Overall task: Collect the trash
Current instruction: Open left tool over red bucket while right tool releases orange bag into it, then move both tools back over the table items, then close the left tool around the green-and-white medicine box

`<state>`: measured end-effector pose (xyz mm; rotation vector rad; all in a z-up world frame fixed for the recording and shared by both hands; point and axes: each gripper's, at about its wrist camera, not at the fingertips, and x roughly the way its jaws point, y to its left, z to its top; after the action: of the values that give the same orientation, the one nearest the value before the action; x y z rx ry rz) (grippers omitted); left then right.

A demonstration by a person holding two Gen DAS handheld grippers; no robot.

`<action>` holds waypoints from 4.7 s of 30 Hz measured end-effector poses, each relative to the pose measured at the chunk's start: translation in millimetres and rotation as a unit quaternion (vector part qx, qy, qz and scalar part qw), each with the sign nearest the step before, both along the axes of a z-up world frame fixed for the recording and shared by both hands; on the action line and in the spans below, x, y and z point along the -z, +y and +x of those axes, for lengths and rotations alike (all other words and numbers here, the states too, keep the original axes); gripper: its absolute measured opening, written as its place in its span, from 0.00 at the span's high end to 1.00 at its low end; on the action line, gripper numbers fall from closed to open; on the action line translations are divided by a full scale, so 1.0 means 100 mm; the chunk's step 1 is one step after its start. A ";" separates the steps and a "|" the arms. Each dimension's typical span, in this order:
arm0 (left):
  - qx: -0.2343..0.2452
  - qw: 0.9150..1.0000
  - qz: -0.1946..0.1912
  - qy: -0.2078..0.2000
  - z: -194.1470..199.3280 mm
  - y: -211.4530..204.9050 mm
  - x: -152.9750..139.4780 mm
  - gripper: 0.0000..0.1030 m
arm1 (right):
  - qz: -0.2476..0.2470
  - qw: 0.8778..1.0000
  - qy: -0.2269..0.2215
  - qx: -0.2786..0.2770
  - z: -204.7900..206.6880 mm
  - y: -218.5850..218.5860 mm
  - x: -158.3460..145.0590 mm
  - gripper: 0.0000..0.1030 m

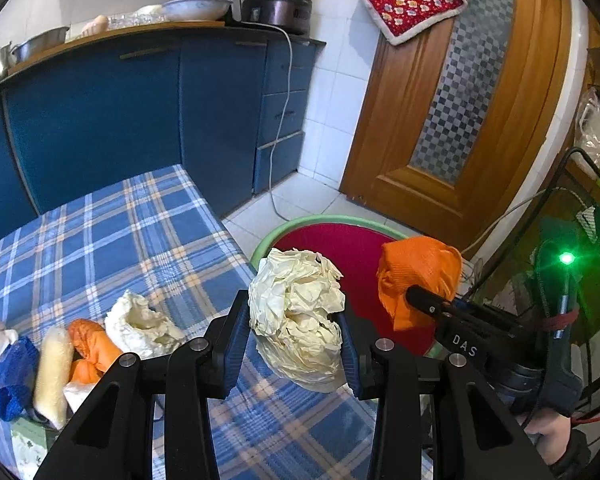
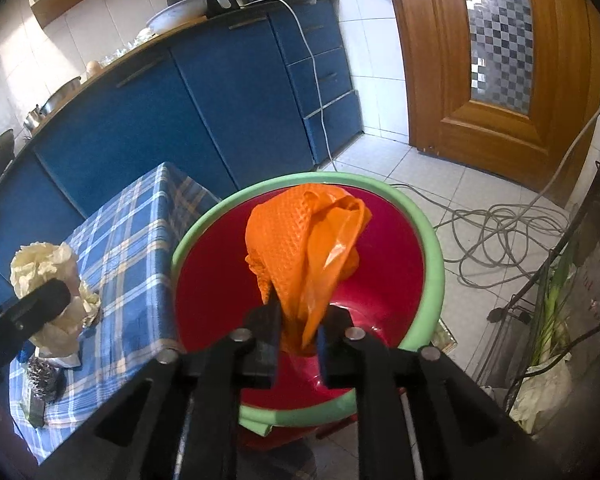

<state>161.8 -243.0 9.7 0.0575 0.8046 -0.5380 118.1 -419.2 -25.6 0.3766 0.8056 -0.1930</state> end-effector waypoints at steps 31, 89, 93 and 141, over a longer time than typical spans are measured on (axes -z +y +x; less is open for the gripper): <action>0.028 0.998 0.046 0.019 0.23 -0.50 0.27 0.37 | -0.002 0.997 -0.054 0.048 -0.42 -0.16 -0.36 0.66; -0.196 0.978 0.064 0.024 -0.75 2.10 0.05 0.36 | -0.006 0.994 -0.065 -0.091 -0.82 1.31 -0.64 0.34; -0.207 0.974 0.078 0.040 -0.69 2.18 0.19 0.36 | -0.008 0.994 -0.052 -0.095 -0.76 1.38 -0.58 0.34; -0.213 0.977 0.009 0.024 -0.85 2.53 0.20 0.44 | -0.021 0.990 -0.013 -0.140 -0.56 1.84 -0.40 0.33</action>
<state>76.5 10.5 -9.8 -0.1110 0.8406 -0.1274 62.2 -235.3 14.6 0.2226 0.8179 0.0575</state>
